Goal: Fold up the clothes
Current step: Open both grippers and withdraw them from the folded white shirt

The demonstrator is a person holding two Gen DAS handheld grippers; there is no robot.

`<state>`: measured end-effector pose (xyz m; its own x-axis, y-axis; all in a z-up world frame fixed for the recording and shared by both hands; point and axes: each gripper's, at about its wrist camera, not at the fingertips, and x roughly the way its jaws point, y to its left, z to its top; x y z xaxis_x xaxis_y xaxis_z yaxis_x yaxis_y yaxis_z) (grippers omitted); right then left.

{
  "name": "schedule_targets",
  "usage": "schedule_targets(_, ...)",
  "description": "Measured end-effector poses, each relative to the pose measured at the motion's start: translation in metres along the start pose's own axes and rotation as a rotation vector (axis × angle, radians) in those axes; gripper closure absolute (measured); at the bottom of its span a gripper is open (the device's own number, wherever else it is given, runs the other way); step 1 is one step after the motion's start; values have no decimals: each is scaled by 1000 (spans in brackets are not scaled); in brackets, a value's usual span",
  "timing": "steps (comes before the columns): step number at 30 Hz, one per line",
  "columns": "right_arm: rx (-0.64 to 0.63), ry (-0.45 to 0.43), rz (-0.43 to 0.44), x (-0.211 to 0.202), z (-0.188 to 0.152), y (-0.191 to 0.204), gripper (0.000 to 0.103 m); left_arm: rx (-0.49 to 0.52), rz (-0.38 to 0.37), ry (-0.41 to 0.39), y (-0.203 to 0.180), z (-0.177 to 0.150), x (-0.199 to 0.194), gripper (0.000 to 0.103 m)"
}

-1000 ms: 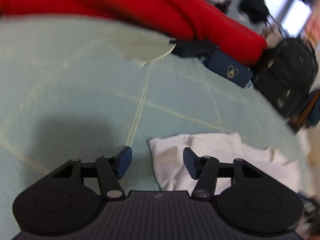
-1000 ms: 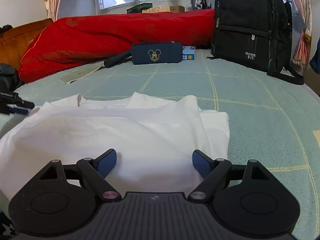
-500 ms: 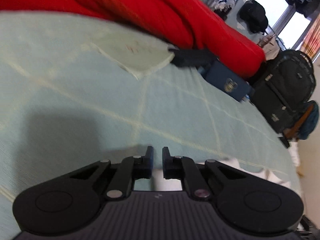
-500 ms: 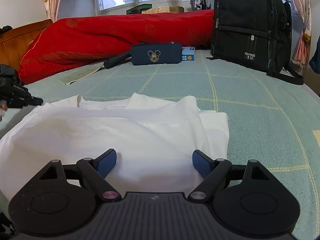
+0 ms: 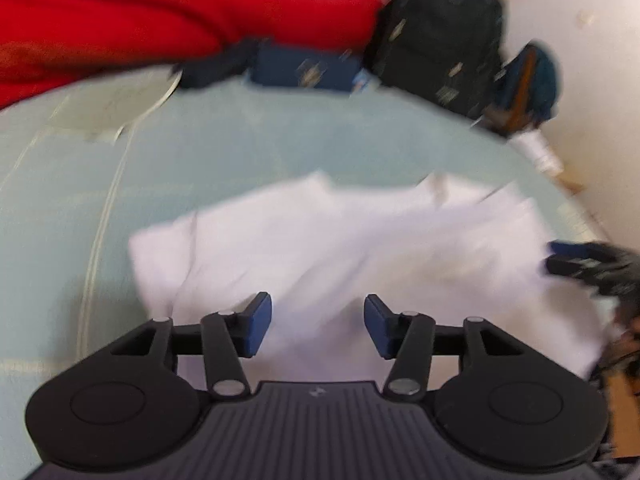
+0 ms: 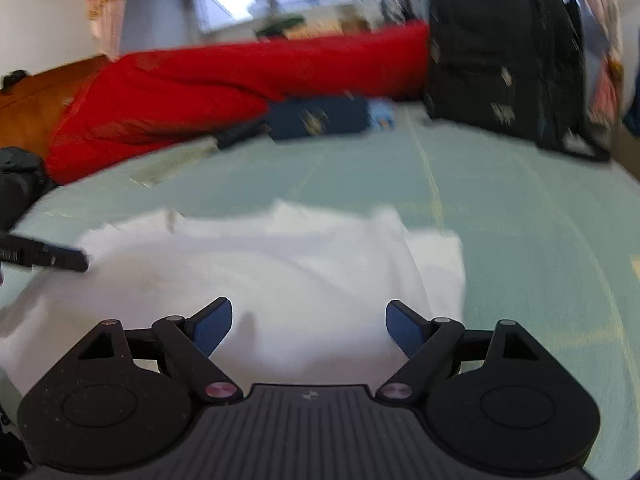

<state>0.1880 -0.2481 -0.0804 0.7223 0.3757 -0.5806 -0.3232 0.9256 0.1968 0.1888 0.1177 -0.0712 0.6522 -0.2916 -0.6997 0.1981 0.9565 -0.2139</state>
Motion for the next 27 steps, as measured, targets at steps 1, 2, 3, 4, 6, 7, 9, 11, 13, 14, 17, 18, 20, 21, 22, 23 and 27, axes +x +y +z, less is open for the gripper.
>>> schedule_targets(1,12,-3,13,-3,-1,-4,16,4,8,-6,-3,1,-2,51)
schedule_targets(2,24,-6,26,-6,-3,-9,16,11,20,-8,-6,4,-5,50)
schedule_targets(3,39,-15,42,-11,0,-13,16,26,34,-14,-11,6,-9,46)
schedule_targets(4,54,-27,56,-16,4,-17,16,53,51,-29,-18,7,-13,43)
schedule_targets(6,57,-52,49,-20,16,-24,17,128,72,-64,-34,9,-17,33)
schedule_targets(7,51,-62,39,-20,22,-26,20,166,80,-81,-42,10,-19,33)
schedule_targets(9,29,-59,26,-11,35,-32,33,203,78,-95,-53,8,-19,33)
schedule_targets(11,27,-33,21,4,42,-40,44,227,72,-99,-63,7,-15,32)
schedule_targets(13,44,-10,20,18,43,-47,50,240,72,-105,-71,4,-14,32)
schedule_targets(14,53,-5,29,21,41,-49,52,238,72,-108,-72,2,-13,32)
schedule_targets(17,81,8,56,32,37,-54,91,218,61,-103,-73,-2,-13,29)
schedule_targets(18,82,-9,53,30,37,-52,93,211,57,-101,-73,-4,-13,29)
schedule_targets(20,82,-46,43,21,38,-51,94,205,51,-103,-73,-5,-14,29)
schedule_targets(21,85,-64,36,16,39,-52,94,209,50,-110,-72,-5,-15,27)
schedule_targets(22,93,-60,32,16,39,-55,94,214,49,-117,-72,-5,-15,25)
schedule_targets(23,102,-53,28,17,39,-58,94,219,47,-124,-72,-5,-16,21)
schedule_targets(27,155,6,14,32,33,-68,87,170,87,-55,-59,-4,5,22)
